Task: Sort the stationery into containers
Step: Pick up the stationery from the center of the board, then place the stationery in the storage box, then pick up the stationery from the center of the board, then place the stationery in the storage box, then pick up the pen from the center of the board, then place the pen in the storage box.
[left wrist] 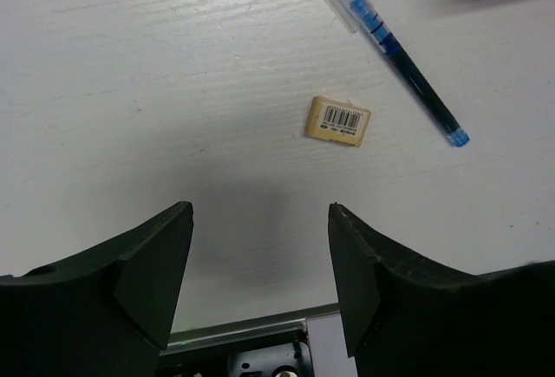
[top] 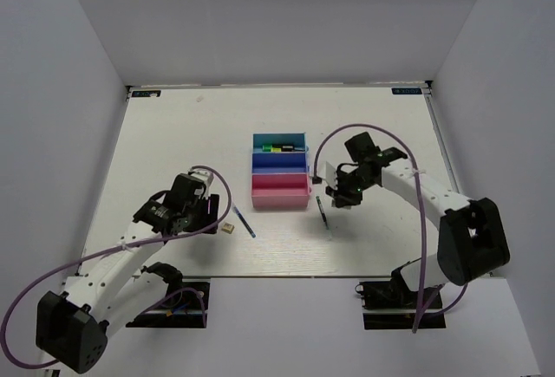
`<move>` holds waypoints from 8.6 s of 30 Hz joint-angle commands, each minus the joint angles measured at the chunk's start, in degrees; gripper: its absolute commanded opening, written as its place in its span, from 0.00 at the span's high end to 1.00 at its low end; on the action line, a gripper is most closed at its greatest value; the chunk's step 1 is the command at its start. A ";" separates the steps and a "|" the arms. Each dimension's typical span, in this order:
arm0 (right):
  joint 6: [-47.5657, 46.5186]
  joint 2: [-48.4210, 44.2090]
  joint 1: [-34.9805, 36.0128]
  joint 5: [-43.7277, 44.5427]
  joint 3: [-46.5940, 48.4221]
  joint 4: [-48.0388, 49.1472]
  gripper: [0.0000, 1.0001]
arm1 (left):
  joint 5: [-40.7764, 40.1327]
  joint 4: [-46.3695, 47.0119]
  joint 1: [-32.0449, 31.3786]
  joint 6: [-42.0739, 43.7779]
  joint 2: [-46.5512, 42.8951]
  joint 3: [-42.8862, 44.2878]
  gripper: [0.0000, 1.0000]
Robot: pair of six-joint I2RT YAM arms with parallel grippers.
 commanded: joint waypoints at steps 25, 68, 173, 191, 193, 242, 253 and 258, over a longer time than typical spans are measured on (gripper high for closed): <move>10.21 23.92 12.18 7.09 38.34 13.19 1.00 | 7.37 1.04 0.22 -11.09 12.73 1.01 0.30; 25.68 0.81 9.99 -1.17 12.25 17.76 0.50 | -5.11 2.37 -4.52 -51.09 22.47 4.34 0.30; 64.17 7.40 10.25 27.99 -8.85 22.51 0.65 | -19.79 5.95 -14.45 -37.29 8.85 2.15 0.42; 64.44 7.66 9.82 25.63 -8.77 16.62 1.00 | -17.95 7.98 -15.95 -44.58 24.50 8.83 0.41; 64.09 6.26 9.91 25.37 -8.24 16.44 1.00 | -17.86 8.42 -15.95 -44.94 25.20 9.09 0.41; 7.66 12.76 20.01 -11.91 20.68 20.48 1.00 | -4.41 8.42 -2.76 -54.96 47.36 17.09 0.69; 8.27 14.43 19.84 -8.91 17.60 23.65 0.55 | -4.41 5.79 -0.83 -50.83 42.18 15.07 1.00; 10.12 13.29 19.66 -8.47 17.68 23.74 0.32 | -5.46 3.07 -0.04 -48.20 38.75 14.81 1.00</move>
